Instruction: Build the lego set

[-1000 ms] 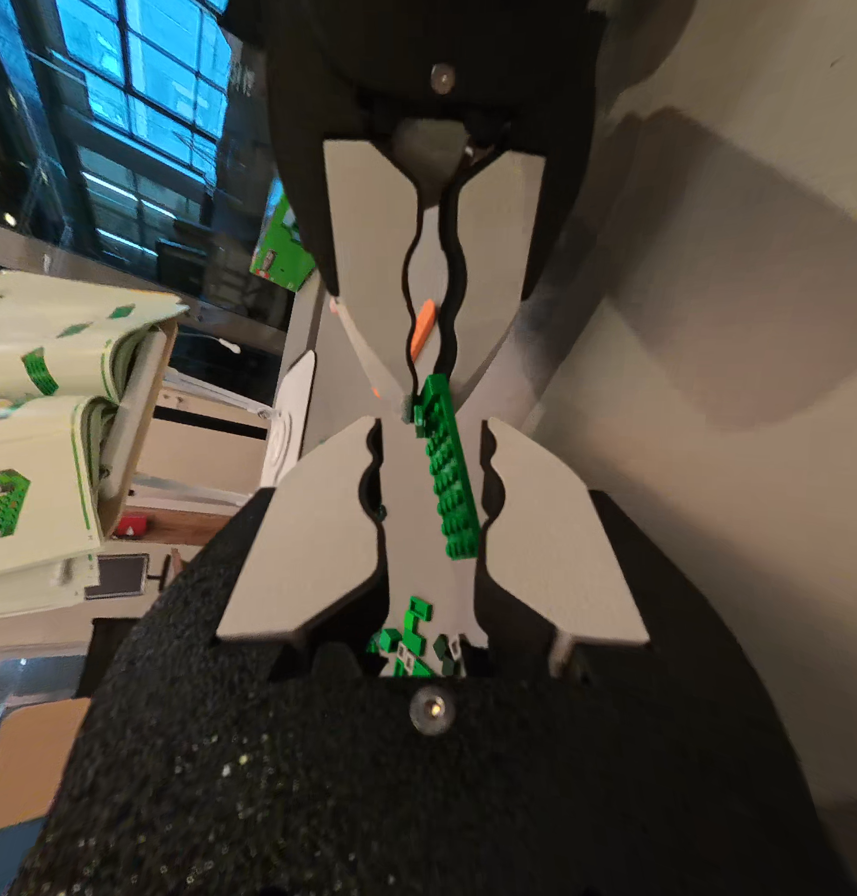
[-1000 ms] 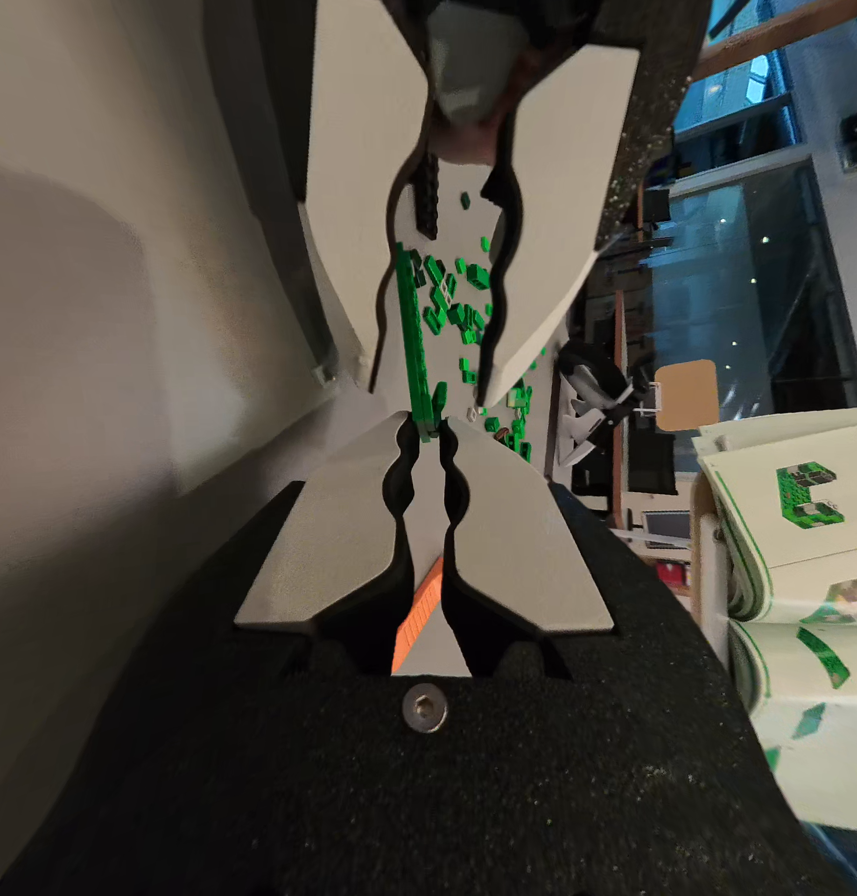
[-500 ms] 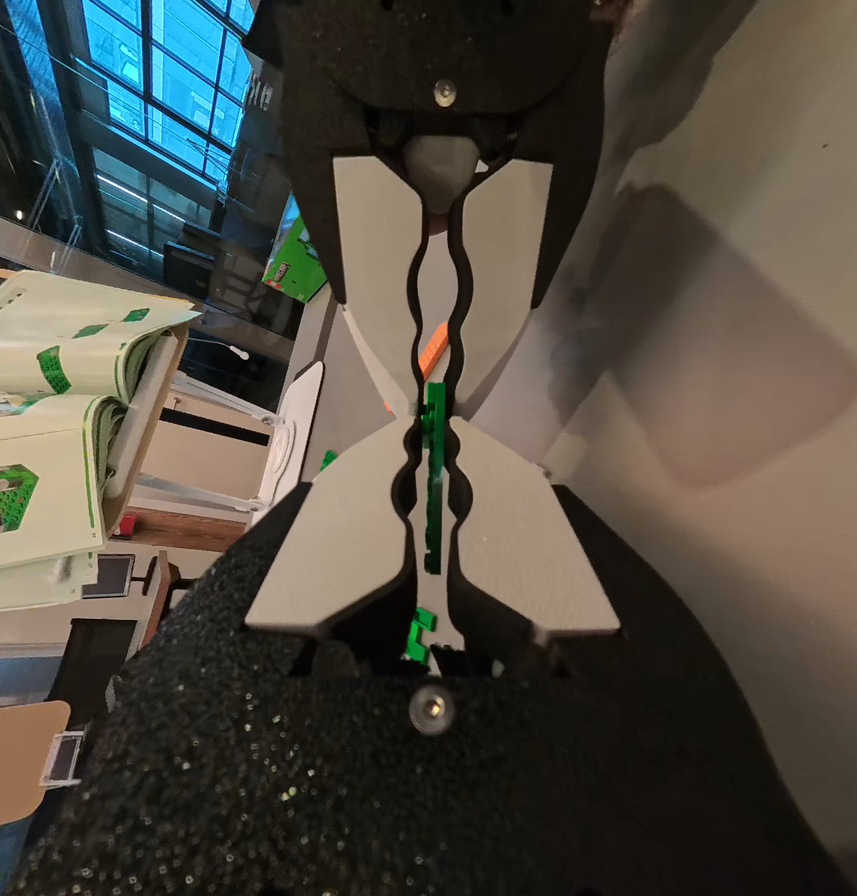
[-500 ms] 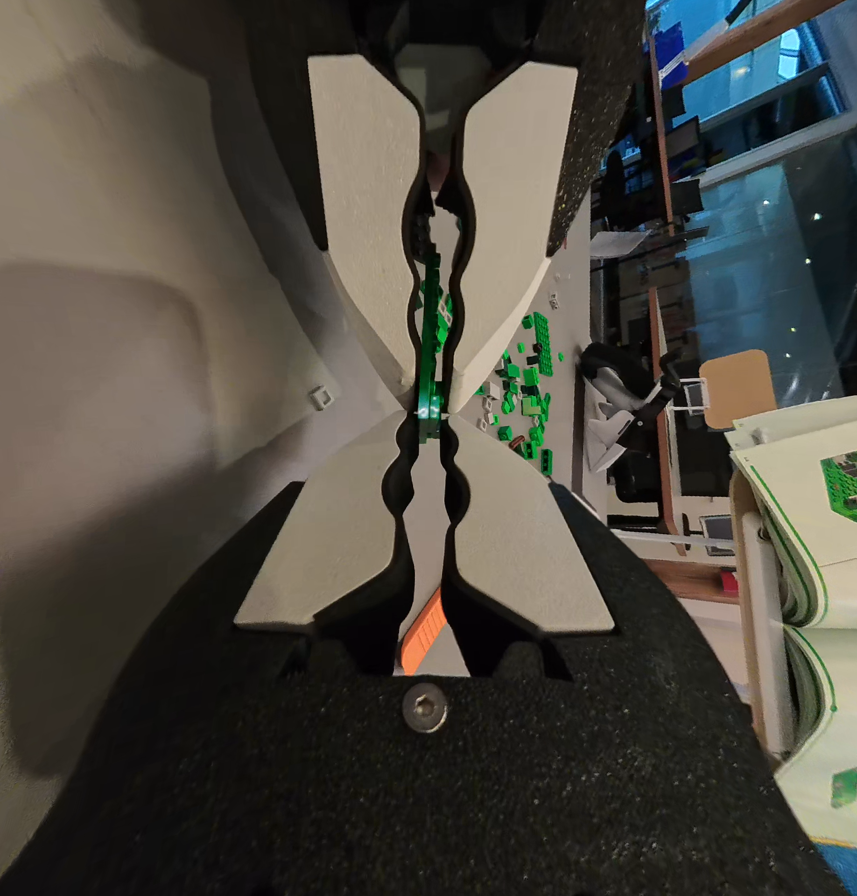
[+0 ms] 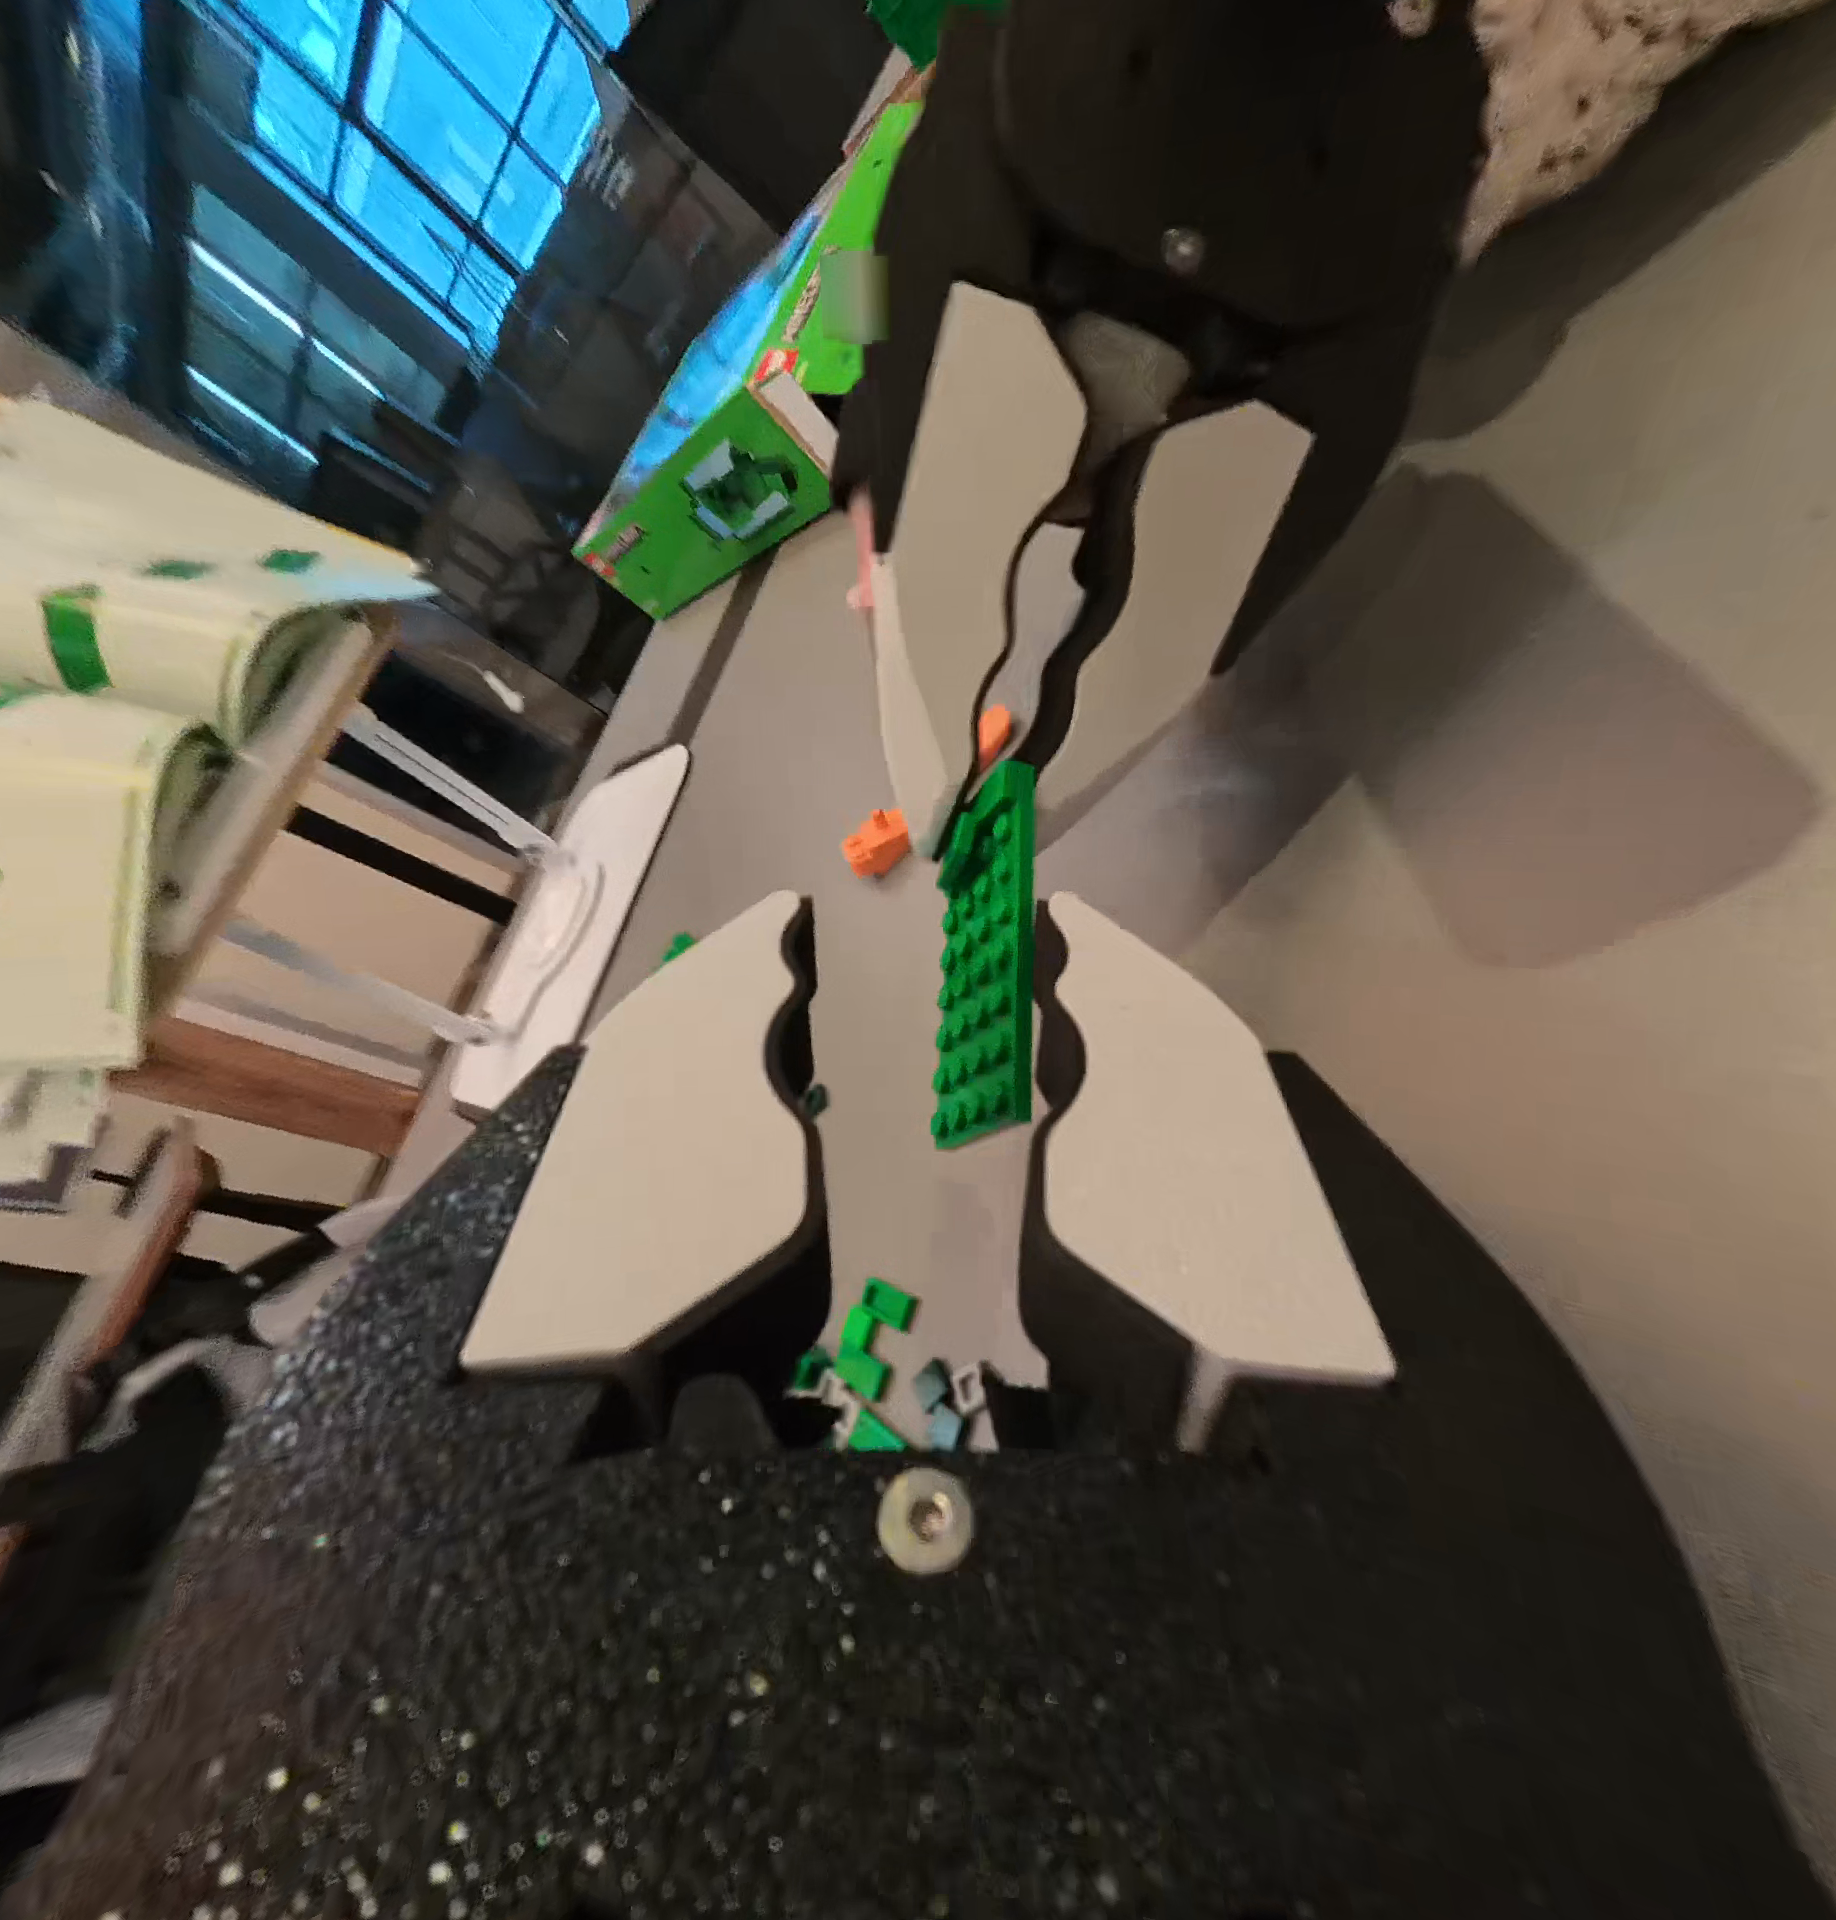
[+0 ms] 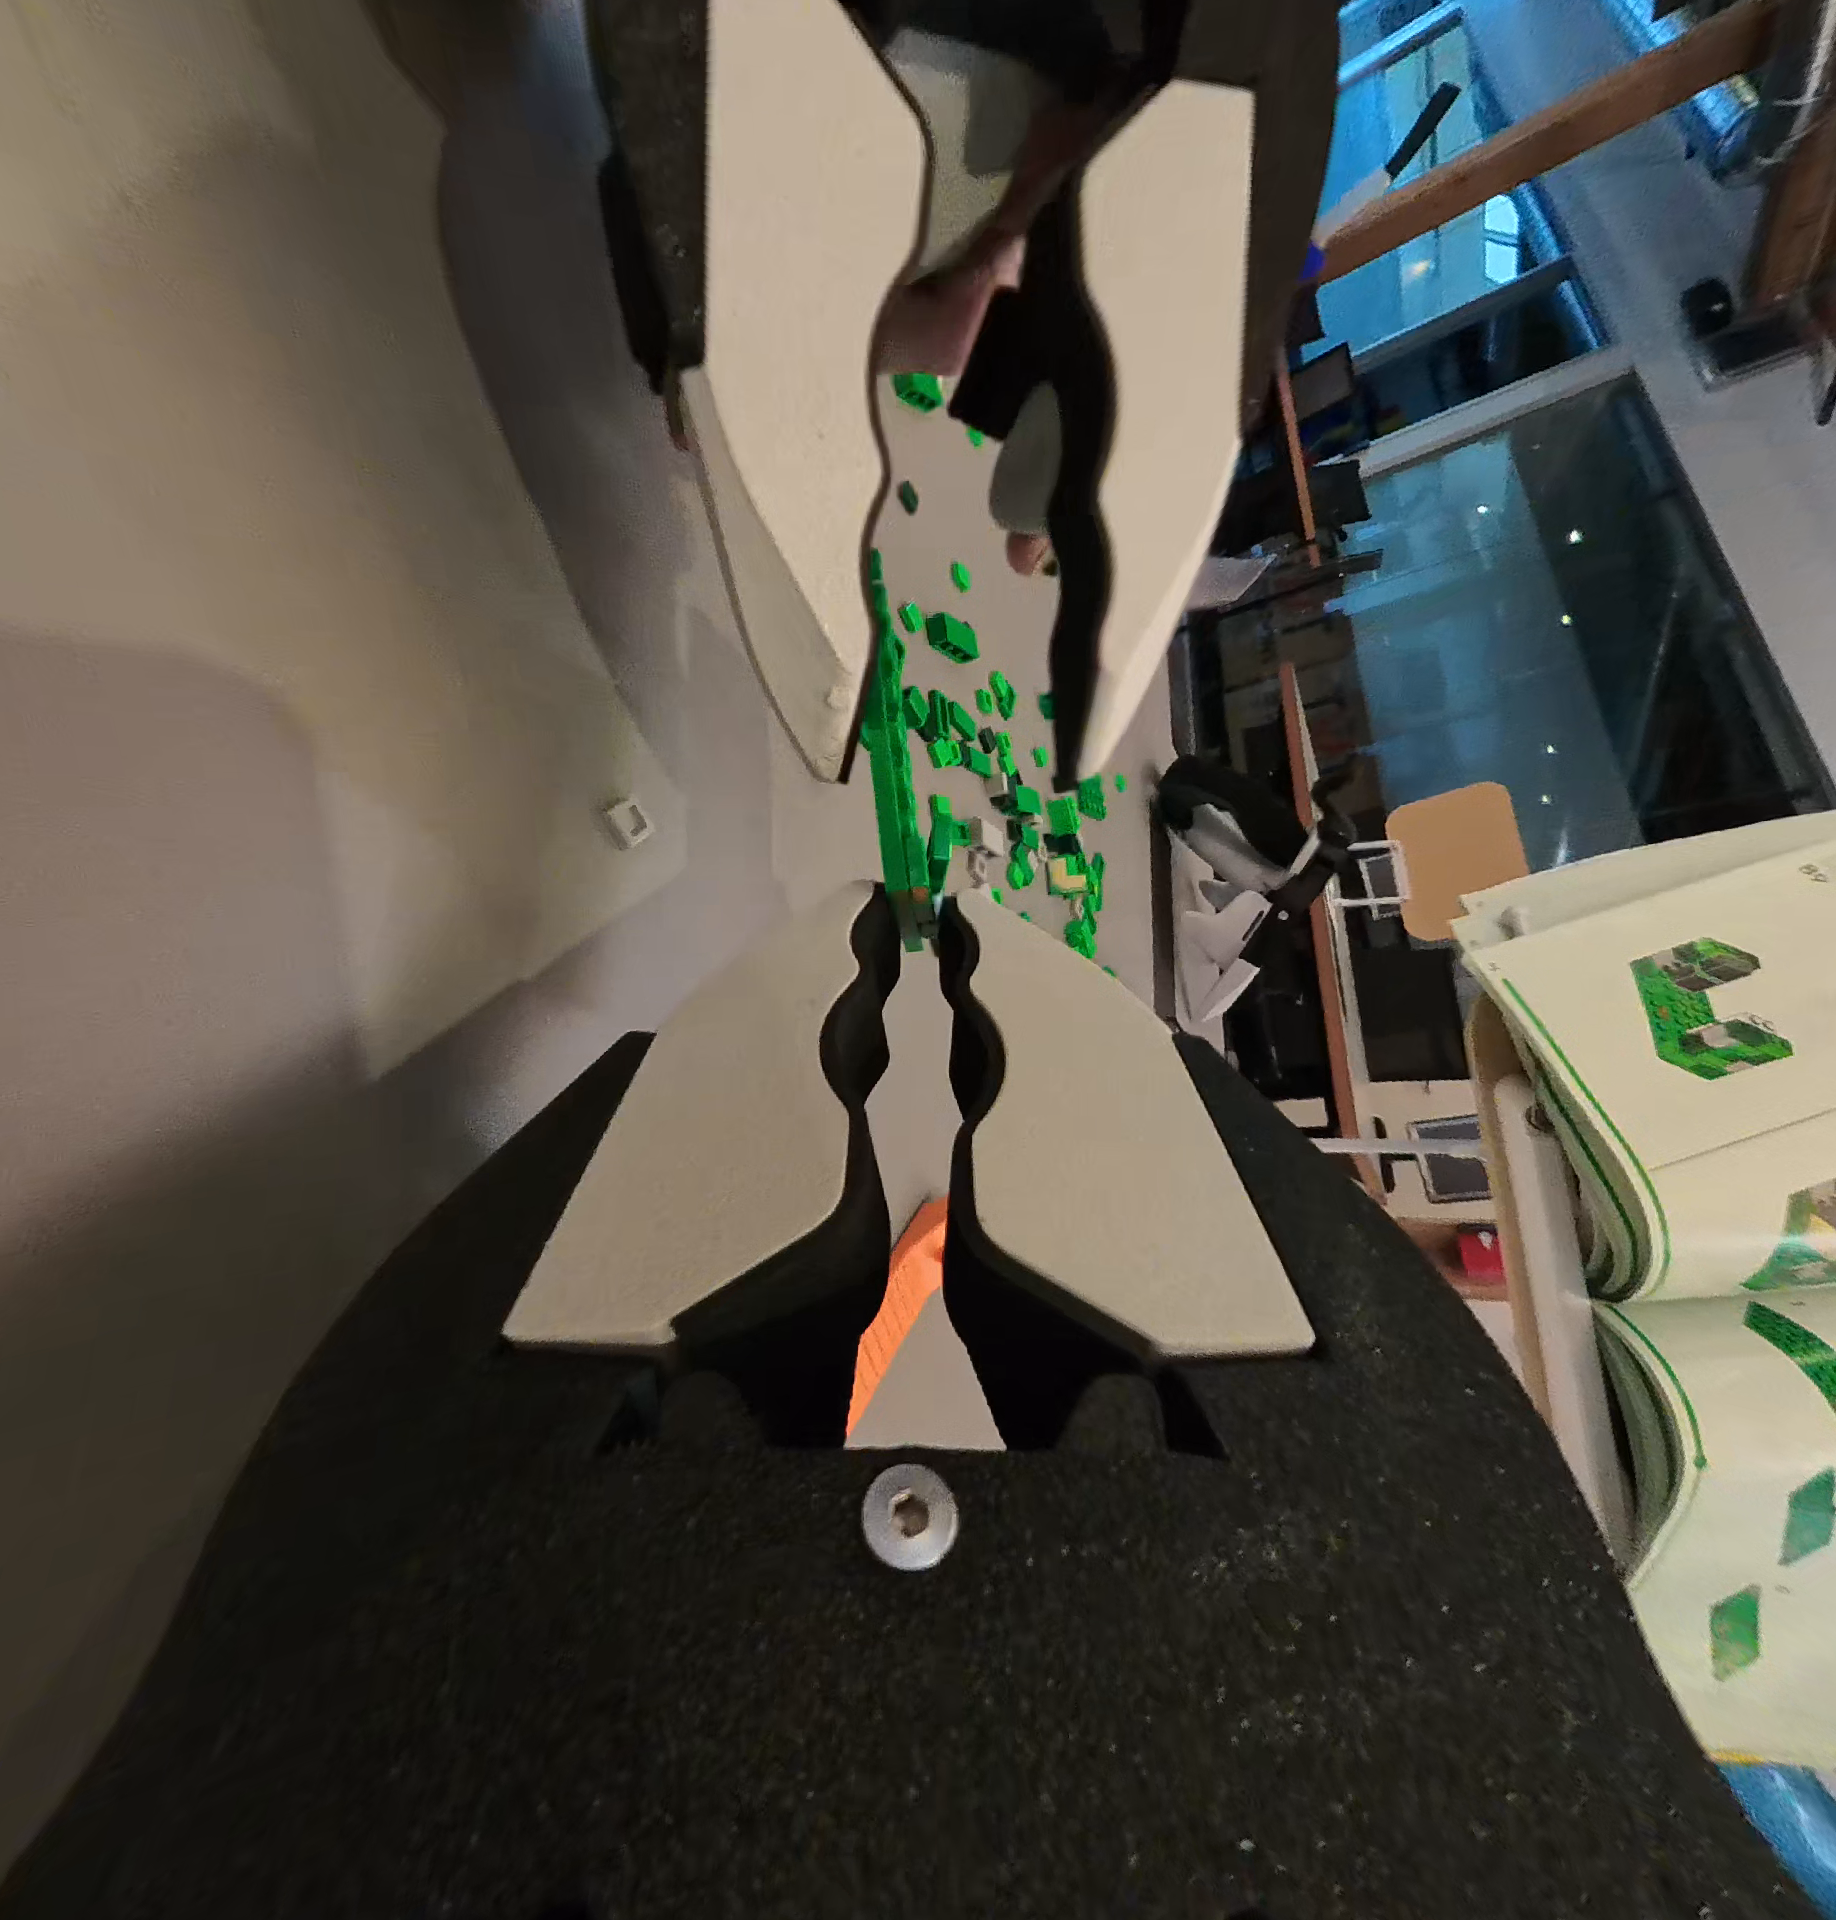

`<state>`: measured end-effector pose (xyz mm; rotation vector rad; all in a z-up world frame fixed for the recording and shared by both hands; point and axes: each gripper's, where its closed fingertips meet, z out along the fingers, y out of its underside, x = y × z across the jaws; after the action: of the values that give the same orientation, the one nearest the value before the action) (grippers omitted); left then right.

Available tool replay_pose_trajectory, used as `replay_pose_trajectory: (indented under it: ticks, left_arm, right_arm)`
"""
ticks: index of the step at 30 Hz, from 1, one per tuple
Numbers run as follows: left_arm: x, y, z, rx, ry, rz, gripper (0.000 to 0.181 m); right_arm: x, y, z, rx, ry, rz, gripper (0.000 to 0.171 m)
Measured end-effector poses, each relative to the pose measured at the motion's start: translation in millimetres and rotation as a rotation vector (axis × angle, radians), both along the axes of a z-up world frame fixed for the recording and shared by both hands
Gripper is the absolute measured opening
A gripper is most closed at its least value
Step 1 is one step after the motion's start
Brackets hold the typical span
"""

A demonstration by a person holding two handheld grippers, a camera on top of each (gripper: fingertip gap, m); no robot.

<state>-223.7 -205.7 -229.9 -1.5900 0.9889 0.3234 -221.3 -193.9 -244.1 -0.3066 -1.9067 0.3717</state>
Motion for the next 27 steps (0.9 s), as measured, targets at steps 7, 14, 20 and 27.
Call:
replay_pose_trajectory:
  ticks: [7,14,20,27]
  left_arm:
    - [14,1,-10,0.126,0.255,-0.043,0.015]
    - [17,-2,-6,0.097,0.208,-0.057,0.006]
    - [24,-7,6,0.115,0.155,-0.086,0.005]
    - [29,-14,18,0.144,0.12,-0.127,0.005]
  right_arm:
    - [2,-9,-3,0.018,-0.026,0.038,0.007]
    - [5,-15,0,-0.03,-0.043,0.068,0.007]
    - [12,-21,12,-0.131,-0.004,0.131,0.007]
    - [16,-27,23,-0.124,0.013,0.156,0.006]
